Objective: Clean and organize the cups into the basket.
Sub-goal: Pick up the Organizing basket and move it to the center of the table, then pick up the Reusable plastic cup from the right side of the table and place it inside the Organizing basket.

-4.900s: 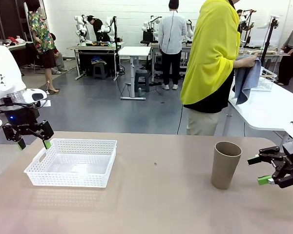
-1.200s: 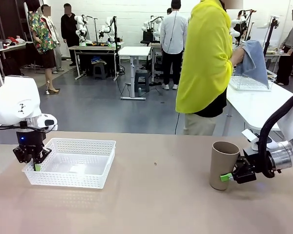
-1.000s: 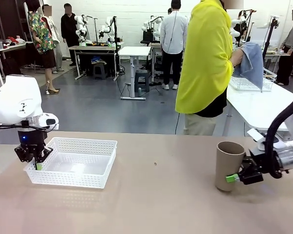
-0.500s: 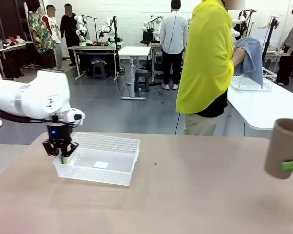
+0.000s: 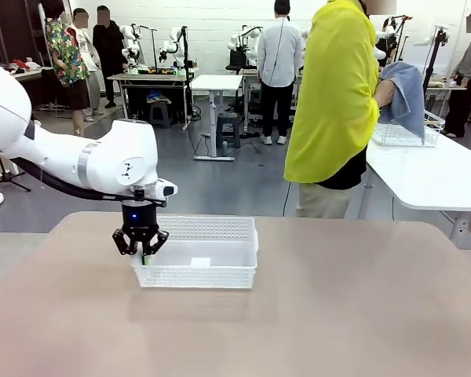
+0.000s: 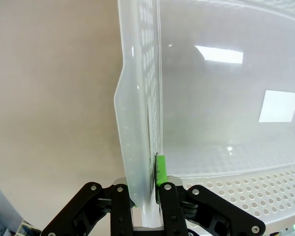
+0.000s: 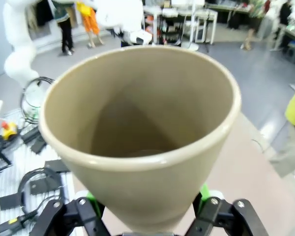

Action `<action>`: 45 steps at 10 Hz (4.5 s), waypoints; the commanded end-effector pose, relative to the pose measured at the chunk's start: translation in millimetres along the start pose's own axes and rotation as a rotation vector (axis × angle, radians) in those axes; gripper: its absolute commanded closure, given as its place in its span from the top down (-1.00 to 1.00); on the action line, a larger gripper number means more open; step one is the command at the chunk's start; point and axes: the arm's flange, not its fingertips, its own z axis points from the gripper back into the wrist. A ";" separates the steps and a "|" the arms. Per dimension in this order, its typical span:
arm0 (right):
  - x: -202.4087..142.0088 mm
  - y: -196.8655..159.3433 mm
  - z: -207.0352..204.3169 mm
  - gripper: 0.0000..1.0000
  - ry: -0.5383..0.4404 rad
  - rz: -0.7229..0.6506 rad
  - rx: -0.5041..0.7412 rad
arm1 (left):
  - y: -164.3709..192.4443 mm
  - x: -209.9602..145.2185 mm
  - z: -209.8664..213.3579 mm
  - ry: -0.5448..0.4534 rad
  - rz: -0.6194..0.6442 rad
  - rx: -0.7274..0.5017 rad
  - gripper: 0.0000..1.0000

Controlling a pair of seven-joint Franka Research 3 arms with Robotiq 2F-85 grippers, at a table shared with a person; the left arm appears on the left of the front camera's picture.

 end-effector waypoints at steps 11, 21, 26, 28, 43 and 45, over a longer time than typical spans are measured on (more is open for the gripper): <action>6.2 -5.5 0.8 -1.00 0.006 -0.008 0.002 | -118.6 -64.1 16.6 -0.069 -0.038 0.073 -0.94; 95.4 0.6 -83.7 0.64 0.380 0.185 0.154 | -115.6 -60.5 14.9 -0.052 -0.072 0.056 -0.94; 173.2 12.1 -234.0 0.64 0.896 0.251 0.168 | -115.6 -60.5 14.9 -0.052 -0.072 0.056 -0.94; 167.8 23.0 -286.1 0.64 1.027 0.276 0.169 | -115.6 -60.5 14.9 -0.052 -0.072 0.056 -0.94; 159.7 34.2 -418.9 0.64 0.970 0.507 0.206 | -115.6 -60.5 14.9 -0.052 -0.072 0.056 -0.94; 148.9 25.2 -432.5 0.64 0.953 0.467 0.232 | -115.6 -60.5 14.9 -0.052 -0.072 0.056 -0.94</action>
